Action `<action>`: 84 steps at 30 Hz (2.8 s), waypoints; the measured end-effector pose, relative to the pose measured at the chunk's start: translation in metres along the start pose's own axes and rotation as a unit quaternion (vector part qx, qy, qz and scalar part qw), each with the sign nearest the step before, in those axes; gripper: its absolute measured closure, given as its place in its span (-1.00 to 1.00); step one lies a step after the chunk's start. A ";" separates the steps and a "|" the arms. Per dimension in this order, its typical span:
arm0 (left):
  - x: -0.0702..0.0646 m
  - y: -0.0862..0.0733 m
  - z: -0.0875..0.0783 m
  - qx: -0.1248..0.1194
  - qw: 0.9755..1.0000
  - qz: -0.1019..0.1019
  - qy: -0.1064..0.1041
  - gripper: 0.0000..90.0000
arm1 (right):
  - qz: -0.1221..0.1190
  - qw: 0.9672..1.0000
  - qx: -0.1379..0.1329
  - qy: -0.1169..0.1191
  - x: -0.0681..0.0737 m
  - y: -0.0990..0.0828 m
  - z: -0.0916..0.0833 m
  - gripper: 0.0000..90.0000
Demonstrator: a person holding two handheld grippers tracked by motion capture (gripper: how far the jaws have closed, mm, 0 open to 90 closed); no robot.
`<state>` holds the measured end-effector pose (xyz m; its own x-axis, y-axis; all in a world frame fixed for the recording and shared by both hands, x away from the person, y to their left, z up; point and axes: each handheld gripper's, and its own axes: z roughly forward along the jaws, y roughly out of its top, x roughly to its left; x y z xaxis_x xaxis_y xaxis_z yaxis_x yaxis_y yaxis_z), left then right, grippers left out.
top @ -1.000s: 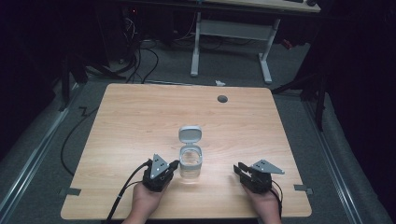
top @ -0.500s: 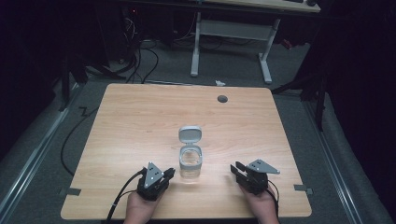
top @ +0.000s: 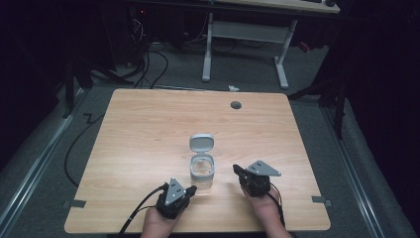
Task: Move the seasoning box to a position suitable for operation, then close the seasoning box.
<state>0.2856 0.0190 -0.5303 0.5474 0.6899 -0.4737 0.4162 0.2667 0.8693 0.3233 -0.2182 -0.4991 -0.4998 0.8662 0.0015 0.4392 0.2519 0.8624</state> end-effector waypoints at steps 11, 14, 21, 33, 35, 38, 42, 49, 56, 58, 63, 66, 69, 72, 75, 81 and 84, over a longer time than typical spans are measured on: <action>0.004 0.002 0.009 -0.006 1.000 -0.004 0.006 1.00 | 0.006 1.000 -0.016 0.002 -0.003 0.024 0.015 1.00; 0.005 0.002 0.009 -0.009 1.000 -0.007 0.007 1.00 | 0.012 1.000 -0.016 0.002 -0.005 0.028 0.018 1.00; 0.005 0.001 0.009 -0.012 1.000 -0.006 0.008 1.00 | 0.011 1.000 -0.018 0.005 -0.010 0.044 0.029 1.00; 0.006 0.002 0.009 -0.014 1.000 -0.012 0.009 1.00 | 0.002 1.000 -0.021 0.015 -0.005 0.073 0.050 1.00; 0.006 0.002 0.009 -0.014 1.000 -0.013 0.009 1.00 | 0.000 1.000 -0.025 0.017 -0.004 0.077 0.053 1.00; 0.006 0.002 0.009 -0.015 1.000 -0.013 0.009 1.00 | -0.004 0.999 -0.026 0.019 -0.001 0.083 0.056 1.00; 0.006 0.002 0.009 -0.014 1.000 -0.012 0.009 1.00 | -0.007 0.999 -0.035 0.022 0.003 0.090 0.056 1.00; 0.006 0.001 0.009 -0.016 1.000 -0.010 0.008 1.00 | -0.012 0.999 -0.044 0.029 0.007 0.097 0.055 1.00; 0.006 0.002 0.009 -0.016 1.000 -0.015 0.007 1.00 | -0.019 0.998 -0.050 0.038 0.012 0.101 0.044 1.00; 0.006 0.002 0.009 -0.016 1.000 -0.017 0.006 1.00 | -0.021 0.998 -0.050 0.038 0.013 0.101 0.042 1.00; 0.006 0.002 0.009 -0.016 1.000 -0.018 0.002 1.00 | -0.031 0.997 -0.052 0.044 0.021 0.102 0.033 1.00; 0.006 0.002 0.009 -0.017 1.000 -0.017 0.001 1.00 | -0.034 0.997 -0.055 0.048 0.026 0.101 0.028 1.00; 0.006 0.002 0.008 -0.017 1.000 -0.016 0.000 1.00 | -0.036 0.997 -0.052 0.053 0.031 0.096 0.025 1.00; 0.006 0.002 0.008 -0.019 1.000 -0.016 0.001 0.99 | -0.039 0.996 -0.051 0.061 0.035 0.091 0.024 1.00; 0.006 0.002 0.008 -0.019 1.000 -0.015 0.001 0.99 | -0.040 0.996 -0.049 0.065 0.038 0.084 0.021 1.00; 0.007 0.003 0.008 -0.016 1.000 -0.022 -0.001 0.99 | -0.039 0.996 -0.044 0.070 0.041 0.074 0.019 0.99; 0.007 0.003 0.007 -0.018 1.000 -0.025 -0.002 0.98 | -0.040 0.996 -0.047 0.069 0.042 0.070 0.017 0.98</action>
<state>0.2962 0.0197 -0.5319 0.5293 0.6720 -0.5180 0.4170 0.3256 0.8486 0.3458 -0.1572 -0.4468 -0.6312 0.7756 -0.0053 0.3258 0.2713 0.9057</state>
